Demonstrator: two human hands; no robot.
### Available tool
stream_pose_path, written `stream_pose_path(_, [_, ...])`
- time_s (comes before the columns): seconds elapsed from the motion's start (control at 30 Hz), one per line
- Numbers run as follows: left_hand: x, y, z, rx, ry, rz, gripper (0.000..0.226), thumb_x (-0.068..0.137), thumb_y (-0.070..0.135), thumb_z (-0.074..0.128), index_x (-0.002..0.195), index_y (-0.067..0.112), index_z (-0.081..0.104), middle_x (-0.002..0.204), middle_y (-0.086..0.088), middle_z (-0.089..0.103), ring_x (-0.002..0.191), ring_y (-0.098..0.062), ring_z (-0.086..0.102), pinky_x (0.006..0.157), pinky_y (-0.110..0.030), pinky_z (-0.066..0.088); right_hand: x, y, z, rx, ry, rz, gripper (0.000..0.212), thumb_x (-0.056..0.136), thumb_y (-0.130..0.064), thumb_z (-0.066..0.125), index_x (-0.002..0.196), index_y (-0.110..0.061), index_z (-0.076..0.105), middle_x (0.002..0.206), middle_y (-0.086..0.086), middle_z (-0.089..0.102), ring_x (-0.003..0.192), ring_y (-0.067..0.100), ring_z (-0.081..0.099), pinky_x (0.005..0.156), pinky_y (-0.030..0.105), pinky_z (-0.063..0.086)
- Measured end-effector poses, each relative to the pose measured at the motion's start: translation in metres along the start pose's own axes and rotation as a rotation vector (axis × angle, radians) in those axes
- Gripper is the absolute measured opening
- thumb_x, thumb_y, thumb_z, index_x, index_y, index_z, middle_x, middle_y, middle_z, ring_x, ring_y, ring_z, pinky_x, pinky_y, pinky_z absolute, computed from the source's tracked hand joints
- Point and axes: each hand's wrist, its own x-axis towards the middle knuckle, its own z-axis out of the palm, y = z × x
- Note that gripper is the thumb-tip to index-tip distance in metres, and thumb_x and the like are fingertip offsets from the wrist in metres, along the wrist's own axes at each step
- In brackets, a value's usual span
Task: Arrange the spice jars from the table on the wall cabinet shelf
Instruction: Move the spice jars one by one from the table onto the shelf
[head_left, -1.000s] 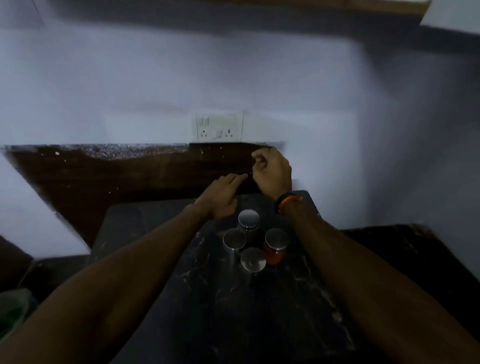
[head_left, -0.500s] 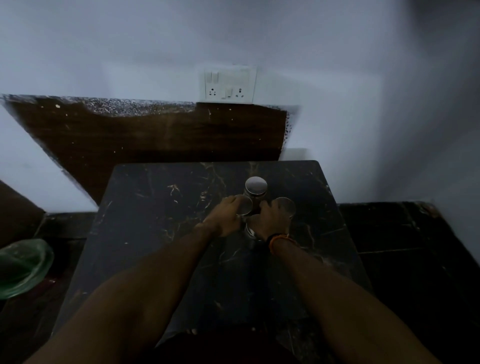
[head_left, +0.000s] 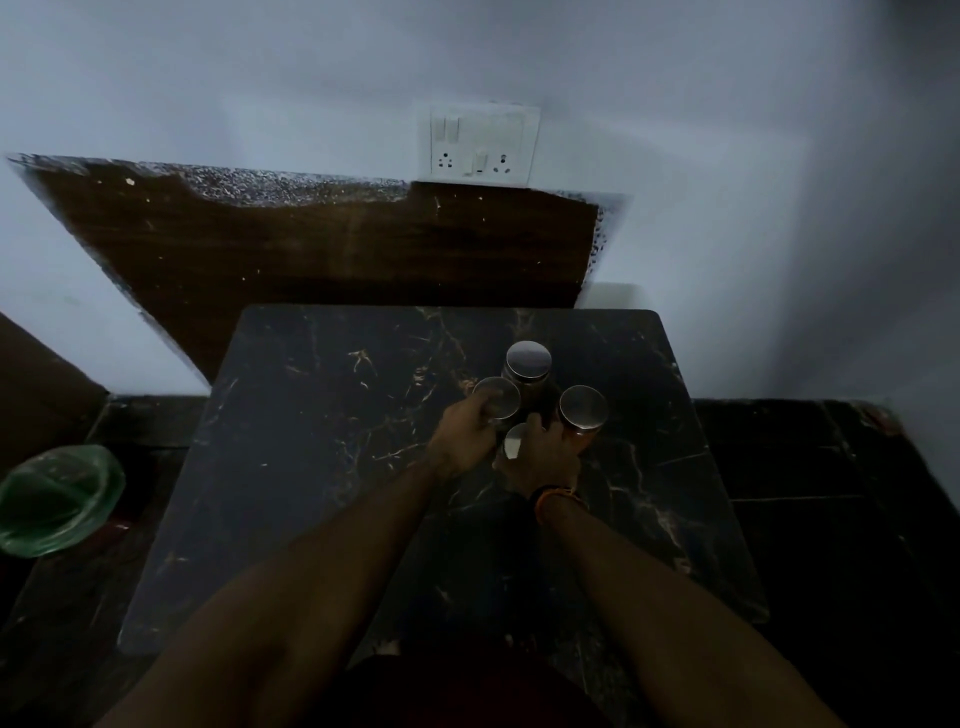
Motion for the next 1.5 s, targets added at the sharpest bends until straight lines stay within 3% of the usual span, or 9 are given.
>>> stream_pose_path(0.1, [-0.003,-0.013,0.001,-0.083,0.052,-0.051,0.049,0.094,-0.005,0.053,0.14,0.011,0.051,0.11,-0.002,0.068,0.104,-0.014,0.065,0.08,-0.015,0.051,-0.003,0.001,-0.009,0.024,0.051,-0.014,0.069,0.08,-0.049,0.077,0.136,-0.024,0.044,0.141,0.011,0.046,0.129,0.035,0.047,0.094,0.048,0.051])
stream_pose_path(0.2, [-0.008,-0.023,0.003,-0.354,0.139,-0.187,0.031,0.095,-0.003,0.052,0.122,0.01,0.062,0.101,-0.003,0.07,0.1,-0.021,0.068,0.085,-0.031,0.058,-0.007,0.005,-0.027,0.155,0.062,-0.038,0.056,0.076,-0.042,0.081,0.119,-0.024,0.052,0.127,0.007,0.055,0.117,0.031,0.056,0.093,0.048,0.054])
stream_pose_path(0.33, [-0.019,-0.023,0.004,-0.625,0.187,-0.324,0.02,0.098,0.002,0.05,0.109,0.009,0.064,0.111,-0.013,0.068,0.109,-0.032,0.064,0.091,-0.041,0.056,-0.017,0.015,-0.062,0.416,-0.079,-0.137,0.06,0.059,-0.033,0.093,0.106,-0.031,0.054,0.101,-0.013,0.055,0.092,0.01,0.058,0.074,0.025,0.047])
stream_pose_path(0.47, [-0.034,-0.013,0.004,-0.79,0.06,-0.342,0.029,0.103,0.022,0.046,0.12,0.008,0.064,0.122,-0.015,0.067,0.108,-0.025,0.066,0.081,-0.032,0.055,-0.032,0.014,-0.099,0.556,-0.164,-0.292,0.078,0.064,-0.023,0.091,0.13,-0.036,0.052,0.119,-0.015,0.051,0.107,0.008,0.054,0.08,0.02,0.046])
stream_pose_path(0.6, [-0.044,-0.003,0.006,-1.245,-0.148,-0.437,0.046,0.101,0.046,0.048,0.134,0.017,0.061,0.132,-0.018,0.063,0.124,-0.038,0.059,0.106,-0.057,0.046,-0.043,0.013,-0.133,0.7,-0.226,-0.405,0.081,0.07,-0.018,0.088,0.138,-0.04,0.052,0.132,-0.013,0.052,0.117,0.011,0.056,0.093,0.031,0.055])
stream_pose_path(0.8, [-0.062,0.006,0.006,-1.555,-0.294,-0.328,0.051,0.088,0.038,0.071,0.134,0.016,0.064,0.141,-0.027,0.054,0.127,-0.048,0.055,0.1,-0.059,0.047,-0.051,0.019,-0.152,1.091,-0.238,-0.485,0.076,0.074,-0.012,0.084,0.141,-0.036,0.055,0.142,-0.01,0.058,0.125,0.009,0.06,0.09,0.025,0.057])
stream_pose_path(0.93, [-0.062,0.017,0.002,-1.535,-0.284,-0.142,0.056,0.089,0.027,0.073,0.141,0.015,0.056,0.148,-0.026,0.047,0.131,-0.047,0.051,0.104,-0.06,0.044,-0.049,0.014,-0.149,1.342,-0.213,-0.428,0.065,0.076,-0.018,0.079,0.137,-0.03,0.059,0.136,-0.002,0.063,0.126,0.021,0.062,0.097,0.043,0.057])
stream_pose_path(1.07, [-0.059,0.031,-0.005,-1.392,-0.239,0.008,0.059,0.09,0.016,0.07,0.145,0.021,0.05,0.147,-0.017,0.051,0.133,-0.041,0.052,0.103,-0.054,0.047,-0.051,-0.001,-0.151,1.579,-0.21,-0.358,0.055,0.088,-0.023,0.068,0.14,-0.015,0.054,0.131,0.01,0.067,0.115,0.025,0.069,0.084,0.034,0.059])
stream_pose_path(1.5, [-0.051,0.069,-0.013,-1.358,-0.109,0.112,0.073,0.079,0.003,0.075,0.145,0.021,0.05,0.143,-0.016,0.056,0.128,-0.038,0.057,0.099,-0.051,0.051,-0.037,-0.025,-0.183,1.482,-0.141,-0.374,0.059,0.089,-0.039,0.065,0.142,-0.016,0.053,0.135,0.009,0.063,0.117,0.021,0.067,0.094,0.036,0.056])
